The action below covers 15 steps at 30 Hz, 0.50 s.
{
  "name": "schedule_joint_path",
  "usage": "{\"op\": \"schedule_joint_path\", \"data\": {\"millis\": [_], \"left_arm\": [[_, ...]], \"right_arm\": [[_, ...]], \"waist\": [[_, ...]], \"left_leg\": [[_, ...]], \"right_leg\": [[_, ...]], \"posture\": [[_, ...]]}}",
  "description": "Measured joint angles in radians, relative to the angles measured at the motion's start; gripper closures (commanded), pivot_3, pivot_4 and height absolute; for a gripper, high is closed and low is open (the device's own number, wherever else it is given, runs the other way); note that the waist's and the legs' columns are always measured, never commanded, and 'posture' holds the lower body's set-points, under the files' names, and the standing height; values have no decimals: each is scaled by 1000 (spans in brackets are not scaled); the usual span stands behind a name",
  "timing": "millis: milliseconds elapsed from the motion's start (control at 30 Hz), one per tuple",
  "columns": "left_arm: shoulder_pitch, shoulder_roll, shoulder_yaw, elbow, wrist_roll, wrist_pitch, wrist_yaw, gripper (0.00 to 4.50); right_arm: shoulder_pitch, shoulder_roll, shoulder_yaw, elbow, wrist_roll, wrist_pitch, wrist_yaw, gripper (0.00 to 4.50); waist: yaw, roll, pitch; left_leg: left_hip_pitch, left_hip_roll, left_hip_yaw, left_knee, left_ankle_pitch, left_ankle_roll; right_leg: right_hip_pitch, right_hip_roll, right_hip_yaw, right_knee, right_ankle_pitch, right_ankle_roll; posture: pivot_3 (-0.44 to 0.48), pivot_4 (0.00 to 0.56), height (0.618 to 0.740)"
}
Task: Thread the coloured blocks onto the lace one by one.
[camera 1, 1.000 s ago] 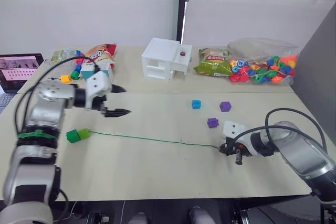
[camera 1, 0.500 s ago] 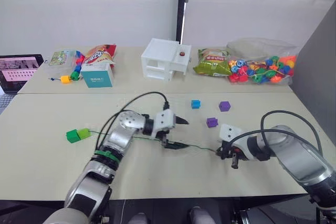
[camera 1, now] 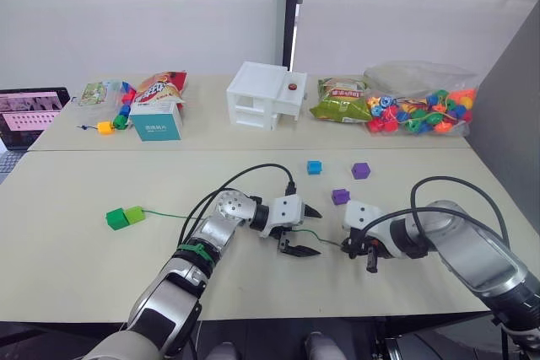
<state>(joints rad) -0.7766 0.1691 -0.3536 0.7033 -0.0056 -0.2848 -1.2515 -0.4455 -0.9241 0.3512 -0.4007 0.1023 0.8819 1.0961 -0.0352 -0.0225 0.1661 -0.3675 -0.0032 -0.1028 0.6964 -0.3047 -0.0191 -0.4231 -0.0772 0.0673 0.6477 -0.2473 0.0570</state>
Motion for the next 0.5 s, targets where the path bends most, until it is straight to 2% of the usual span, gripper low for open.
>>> {"op": "schedule_joint_path", "data": {"millis": [100,433,500], "left_arm": [[9,-13,-11,-16,0,7,-22,1827],[56,-46,-40,-73,4,47,-15,1827],[60,-46,-40,-81,5,51,-10,2346]], "right_arm": [[-1,0,1,-1,0,0,1,4500],[-6,0,7,1,0,0,4,4500],[-6,0,7,1,0,0,4,4500]], "waist": [[0,0,0],[1,0,0],[2,0,0]], "left_leg": [[0,0,0,0,0,0],[0,0,0,0,0,0],[0,0,0,0,0,0]], "right_leg": [[0,0,0,0,0,0],[0,0,0,0,0,0],[0,0,0,0,0,0]], "posture": [[0,150,740],[0,150,740],[0,150,740]]}}
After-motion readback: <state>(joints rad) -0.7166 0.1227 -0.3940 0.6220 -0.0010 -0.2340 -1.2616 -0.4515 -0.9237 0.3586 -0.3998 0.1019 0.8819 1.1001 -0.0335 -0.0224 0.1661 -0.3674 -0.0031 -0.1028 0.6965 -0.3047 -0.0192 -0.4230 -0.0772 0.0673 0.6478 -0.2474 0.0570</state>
